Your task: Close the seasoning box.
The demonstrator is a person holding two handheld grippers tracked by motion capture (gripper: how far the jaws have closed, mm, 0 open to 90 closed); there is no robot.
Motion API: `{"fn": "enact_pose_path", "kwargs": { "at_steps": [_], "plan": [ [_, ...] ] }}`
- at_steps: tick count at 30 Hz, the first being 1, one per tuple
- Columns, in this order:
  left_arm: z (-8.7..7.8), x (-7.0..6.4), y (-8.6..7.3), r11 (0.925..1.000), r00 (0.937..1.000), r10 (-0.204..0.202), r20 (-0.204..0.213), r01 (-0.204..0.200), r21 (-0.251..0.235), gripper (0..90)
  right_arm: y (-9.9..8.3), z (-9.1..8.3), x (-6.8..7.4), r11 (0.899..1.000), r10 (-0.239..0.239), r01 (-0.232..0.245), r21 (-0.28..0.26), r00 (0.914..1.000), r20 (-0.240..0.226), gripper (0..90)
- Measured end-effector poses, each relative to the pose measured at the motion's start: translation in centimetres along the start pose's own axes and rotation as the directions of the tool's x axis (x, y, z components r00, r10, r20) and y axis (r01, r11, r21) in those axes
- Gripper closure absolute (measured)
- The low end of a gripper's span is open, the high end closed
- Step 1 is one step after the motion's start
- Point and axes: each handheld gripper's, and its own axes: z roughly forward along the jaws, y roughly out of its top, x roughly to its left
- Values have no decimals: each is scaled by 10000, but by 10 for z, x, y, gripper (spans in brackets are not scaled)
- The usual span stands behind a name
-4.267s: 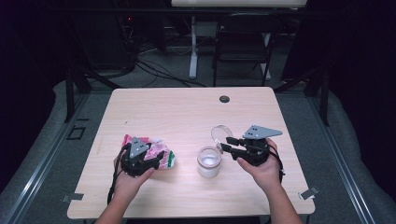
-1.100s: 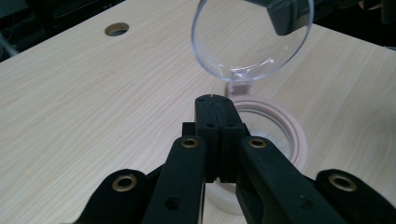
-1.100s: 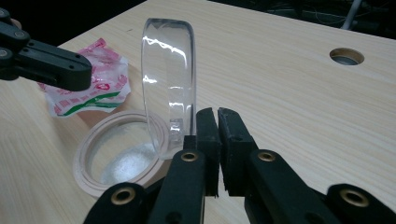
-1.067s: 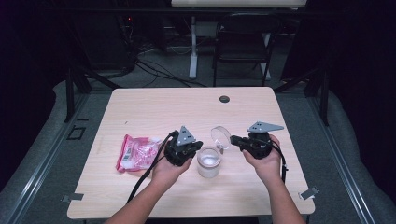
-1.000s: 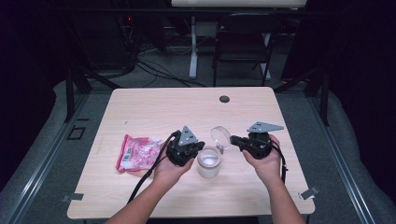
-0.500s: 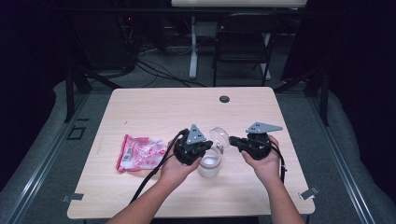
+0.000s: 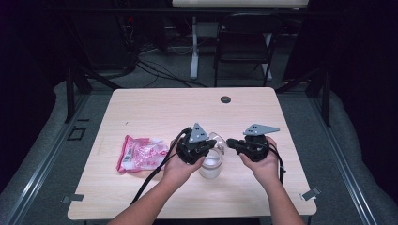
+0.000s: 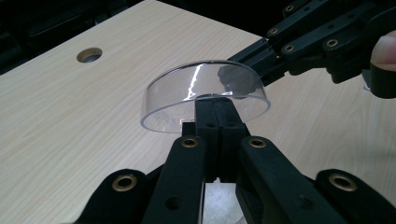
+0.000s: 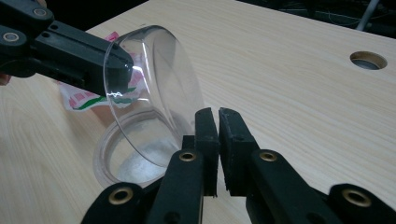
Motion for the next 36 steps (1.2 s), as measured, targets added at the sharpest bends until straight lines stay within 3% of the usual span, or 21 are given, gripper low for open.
{"fn": "enact_pose_path", "kwargs": {
  "at_steps": [17, 36],
  "plan": [
    [-7, 0, -10, 10000, 10000, -70, 72, 69, 65, 900, 0, 2, 3, 10000, -78, 78, -11, 9999, -91, 861],
    [-12, -1, -39, 9990, 9988, -429, 239, 426, 132, 900, 3, 3, 14, 9990, -454, 450, -87, 9977, -495, 841]
  ]
}}
